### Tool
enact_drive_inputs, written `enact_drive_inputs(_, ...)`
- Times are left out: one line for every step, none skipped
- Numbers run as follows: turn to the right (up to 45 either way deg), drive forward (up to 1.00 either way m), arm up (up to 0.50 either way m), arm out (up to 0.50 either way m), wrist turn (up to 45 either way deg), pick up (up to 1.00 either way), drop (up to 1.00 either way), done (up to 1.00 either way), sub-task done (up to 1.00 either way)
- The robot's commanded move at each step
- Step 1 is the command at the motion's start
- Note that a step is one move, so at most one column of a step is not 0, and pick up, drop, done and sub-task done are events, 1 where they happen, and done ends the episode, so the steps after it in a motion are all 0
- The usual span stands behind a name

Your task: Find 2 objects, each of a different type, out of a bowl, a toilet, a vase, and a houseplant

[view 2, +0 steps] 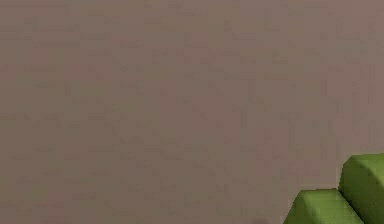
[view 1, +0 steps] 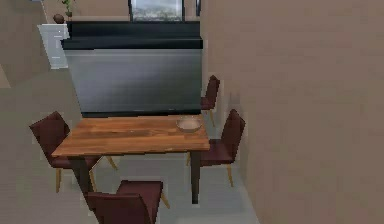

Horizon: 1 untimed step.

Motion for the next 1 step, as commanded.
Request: enact_drive_inputs(-45.0,0.0,0.0,0.0,0.0,0.0,0.0,0.0,0.0)
